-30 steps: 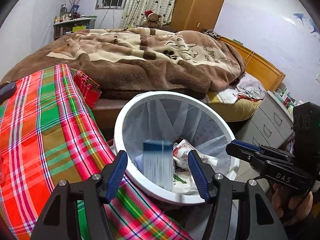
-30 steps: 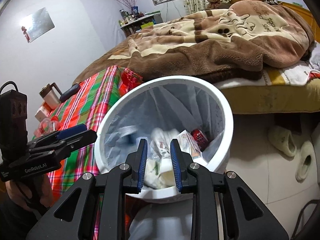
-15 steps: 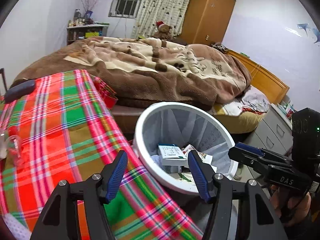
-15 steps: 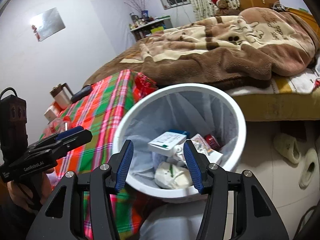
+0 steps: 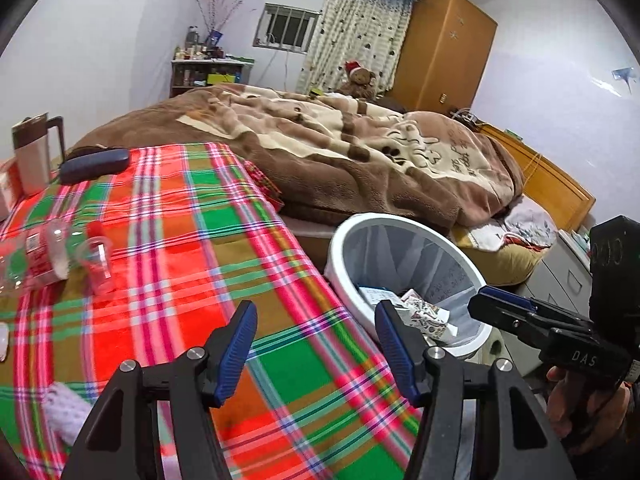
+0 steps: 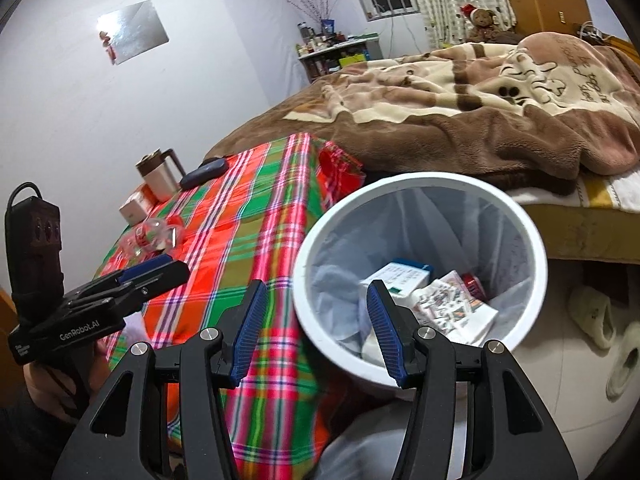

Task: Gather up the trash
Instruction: 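Move both open tools back over the table toward the plastic bottle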

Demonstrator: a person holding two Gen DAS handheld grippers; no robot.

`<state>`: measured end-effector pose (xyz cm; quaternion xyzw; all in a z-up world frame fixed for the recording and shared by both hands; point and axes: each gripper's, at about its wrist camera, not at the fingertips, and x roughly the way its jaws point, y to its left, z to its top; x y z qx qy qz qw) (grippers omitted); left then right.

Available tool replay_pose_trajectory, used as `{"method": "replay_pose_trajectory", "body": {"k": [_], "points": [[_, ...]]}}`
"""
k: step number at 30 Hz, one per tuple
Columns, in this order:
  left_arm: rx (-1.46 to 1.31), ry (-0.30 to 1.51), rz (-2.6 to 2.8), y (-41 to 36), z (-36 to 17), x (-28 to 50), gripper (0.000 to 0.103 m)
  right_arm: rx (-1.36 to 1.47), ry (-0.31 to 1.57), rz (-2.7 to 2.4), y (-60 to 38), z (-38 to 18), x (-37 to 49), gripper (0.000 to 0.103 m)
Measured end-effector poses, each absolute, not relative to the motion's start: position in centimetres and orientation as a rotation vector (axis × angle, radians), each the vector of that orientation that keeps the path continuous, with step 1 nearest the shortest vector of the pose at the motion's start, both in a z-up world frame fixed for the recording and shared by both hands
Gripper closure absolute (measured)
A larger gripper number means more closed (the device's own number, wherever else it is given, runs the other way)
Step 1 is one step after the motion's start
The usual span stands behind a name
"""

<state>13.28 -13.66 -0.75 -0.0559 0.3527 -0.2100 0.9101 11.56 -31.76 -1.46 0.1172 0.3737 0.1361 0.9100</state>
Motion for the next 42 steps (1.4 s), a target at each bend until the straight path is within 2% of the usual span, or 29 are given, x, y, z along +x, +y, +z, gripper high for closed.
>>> {"method": "replay_pose_trajectory", "body": {"k": [42], "points": [[-0.2, 0.718, -0.106, 2.7, -1.8, 8.9, 0.046, 0.094, 0.847, 0.535, -20.1, -1.4, 13.1, 0.049]]}}
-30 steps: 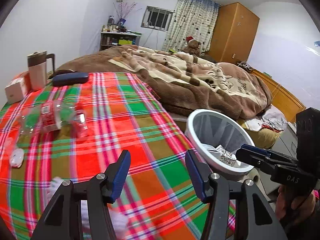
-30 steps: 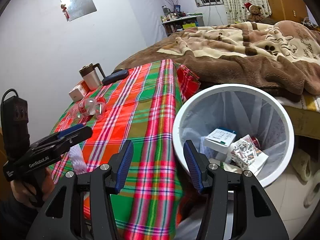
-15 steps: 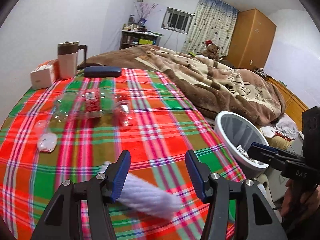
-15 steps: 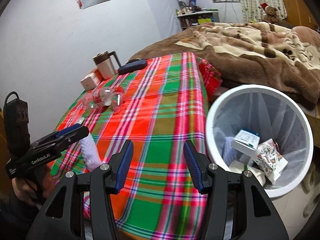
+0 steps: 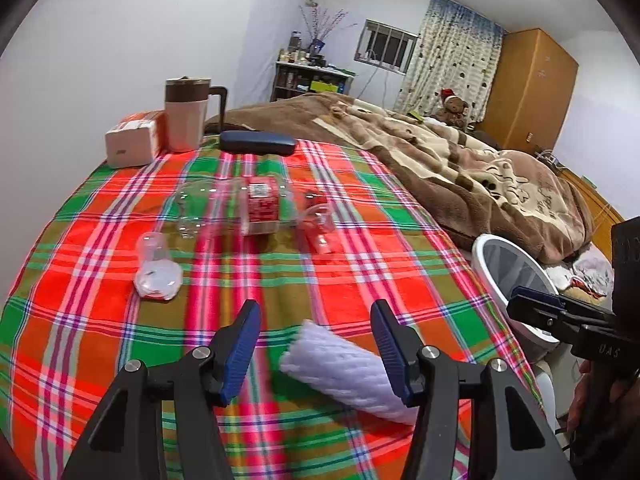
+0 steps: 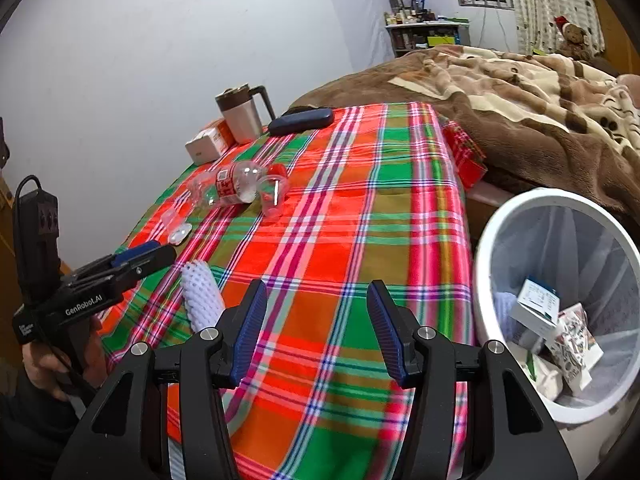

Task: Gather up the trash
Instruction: 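Move both open tools back over the table toward the plastic bottle, then grasp the clear plastic bottle with the left tool while the right tool grasps the clear plastic cup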

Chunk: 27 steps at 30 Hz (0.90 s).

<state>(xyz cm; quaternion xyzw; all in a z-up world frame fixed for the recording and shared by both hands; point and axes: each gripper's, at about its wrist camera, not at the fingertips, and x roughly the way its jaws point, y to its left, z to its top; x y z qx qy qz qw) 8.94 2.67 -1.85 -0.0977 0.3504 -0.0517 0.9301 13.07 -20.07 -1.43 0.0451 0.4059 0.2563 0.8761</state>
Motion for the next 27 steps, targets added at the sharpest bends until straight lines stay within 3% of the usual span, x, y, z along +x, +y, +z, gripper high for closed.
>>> {"method": "replay_pose_trajectory", "body": {"k": [27], "points": [[-0.086, 0.75, -0.084, 9.1, -1.4, 15.9, 0.046, -0.013, 0.914, 0.588, -12.2, -2.4, 18.7, 0.049]]}}
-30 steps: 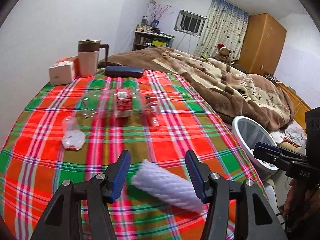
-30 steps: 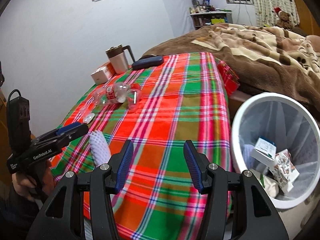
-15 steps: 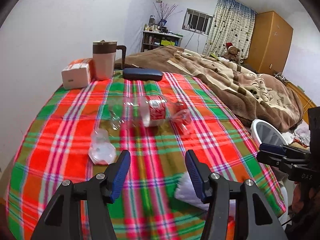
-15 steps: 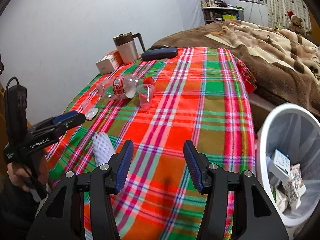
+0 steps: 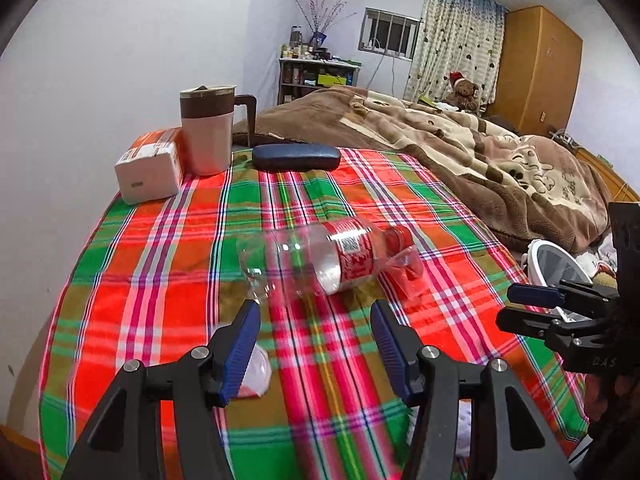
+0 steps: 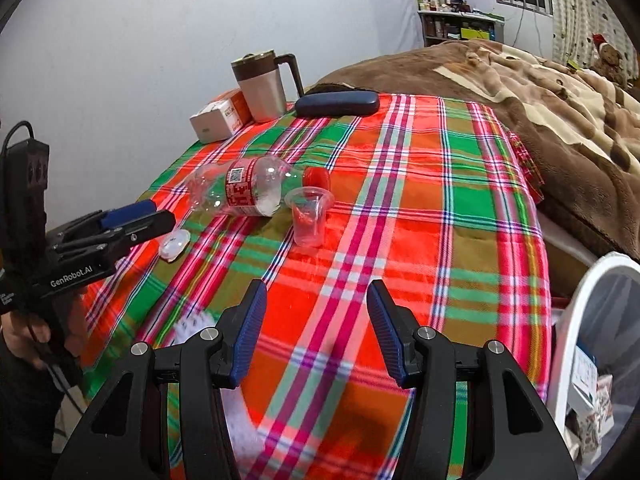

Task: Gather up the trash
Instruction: 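Grasp the clear plastic bottle with the left tool while the right tool grasps the clear plastic cup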

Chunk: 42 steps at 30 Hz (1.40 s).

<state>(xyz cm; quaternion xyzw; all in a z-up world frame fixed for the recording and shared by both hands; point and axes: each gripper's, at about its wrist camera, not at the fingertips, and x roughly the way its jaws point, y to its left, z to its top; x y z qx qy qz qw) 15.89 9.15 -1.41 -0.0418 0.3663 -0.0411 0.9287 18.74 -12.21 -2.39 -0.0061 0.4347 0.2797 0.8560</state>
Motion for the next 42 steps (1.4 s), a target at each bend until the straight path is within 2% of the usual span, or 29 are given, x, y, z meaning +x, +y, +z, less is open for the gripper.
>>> {"method": "replay_pose_trajectory", "body": {"k": [20, 22, 24, 29, 42], "points": [[-0.053, 0.776, -0.163, 12.1, -1.1, 24.1, 0.046, -0.064, 0.956, 0.586, -7.1, -5.3, 23.9, 0.049], [-0.051, 0.779, -0.188, 12.0, -1.4, 24.8, 0.046, -0.068, 0.956, 0.591, -6.9, -5.5, 24.1, 0.053], [-0.043, 0.783, -0.216, 11.8, -1.6, 25.3, 0.046, -0.073, 0.959, 0.595, -6.7, -5.6, 24.3, 0.073], [-0.017, 0.797, -0.292, 11.1, -2.3, 25.9, 0.041, -0.068, 0.96, 0.607, -7.0, -5.6, 24.1, 0.074], [0.157, 0.889, -0.455, 6.2, -3.7, 23.8, 0.038, -0.006, 0.959, 0.576, -11.4, -5.1, 21.7, 0.074]]}}
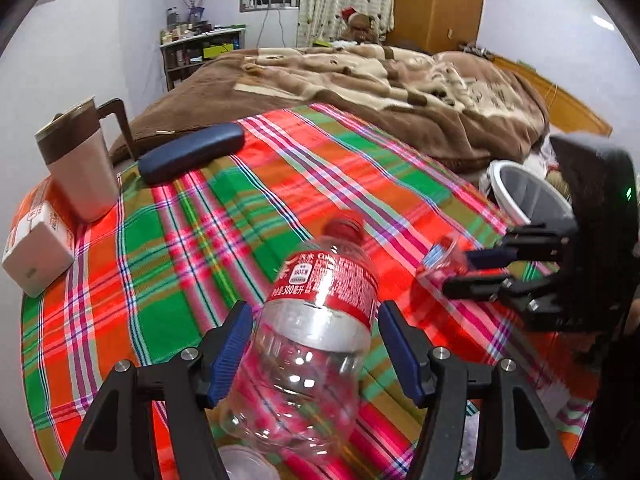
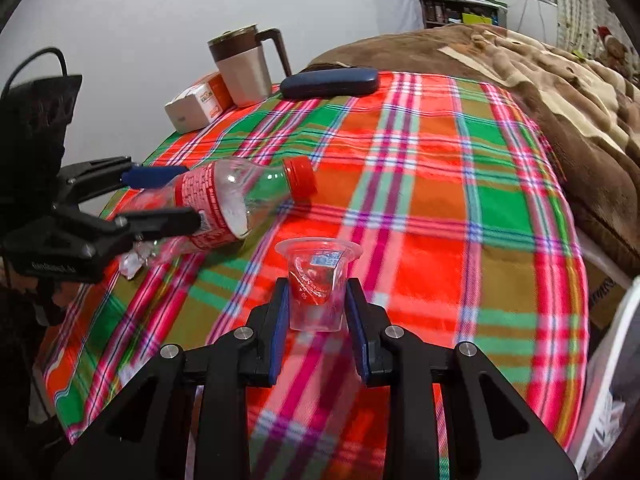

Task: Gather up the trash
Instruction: 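Grasp the clear plastic bottle with the left tool while the right tool grasps the clear plastic cup, then carry the bottle and cup over the white wastebasket with both tools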

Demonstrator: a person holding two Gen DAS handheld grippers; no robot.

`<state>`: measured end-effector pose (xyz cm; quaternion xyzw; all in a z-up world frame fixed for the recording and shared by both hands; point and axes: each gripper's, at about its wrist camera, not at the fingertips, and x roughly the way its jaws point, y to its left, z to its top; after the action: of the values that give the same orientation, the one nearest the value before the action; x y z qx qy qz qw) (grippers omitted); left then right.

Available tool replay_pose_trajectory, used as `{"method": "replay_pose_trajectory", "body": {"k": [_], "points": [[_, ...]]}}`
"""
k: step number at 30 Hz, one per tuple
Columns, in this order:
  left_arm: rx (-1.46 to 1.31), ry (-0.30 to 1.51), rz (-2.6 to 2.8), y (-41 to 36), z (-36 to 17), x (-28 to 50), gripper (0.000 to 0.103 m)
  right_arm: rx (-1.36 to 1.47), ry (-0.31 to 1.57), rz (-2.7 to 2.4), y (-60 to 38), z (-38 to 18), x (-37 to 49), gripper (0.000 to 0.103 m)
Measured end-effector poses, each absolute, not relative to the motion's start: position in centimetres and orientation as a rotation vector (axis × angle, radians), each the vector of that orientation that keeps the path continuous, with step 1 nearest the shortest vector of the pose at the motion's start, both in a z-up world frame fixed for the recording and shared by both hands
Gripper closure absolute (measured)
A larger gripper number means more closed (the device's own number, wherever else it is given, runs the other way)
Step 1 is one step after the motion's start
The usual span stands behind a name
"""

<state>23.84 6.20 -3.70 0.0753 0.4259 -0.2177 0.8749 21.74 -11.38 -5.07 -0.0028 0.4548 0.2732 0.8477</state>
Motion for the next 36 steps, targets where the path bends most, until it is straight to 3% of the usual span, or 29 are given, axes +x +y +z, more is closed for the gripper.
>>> {"method": "replay_pose_trajectory", "body": {"k": [20, 36], "points": [[0.049, 1.001, -0.276, 4.5, -5.1, 23.7, 0.041, 0.063, 0.934, 0.54, -14.8, -4.6, 20.2, 0.074], [-0.04, 0.875, -0.224, 4.4, -2.6, 20.3, 0.042, 0.084, 0.902, 0.529, -16.5, -3.7, 18.8, 0.074]]}}
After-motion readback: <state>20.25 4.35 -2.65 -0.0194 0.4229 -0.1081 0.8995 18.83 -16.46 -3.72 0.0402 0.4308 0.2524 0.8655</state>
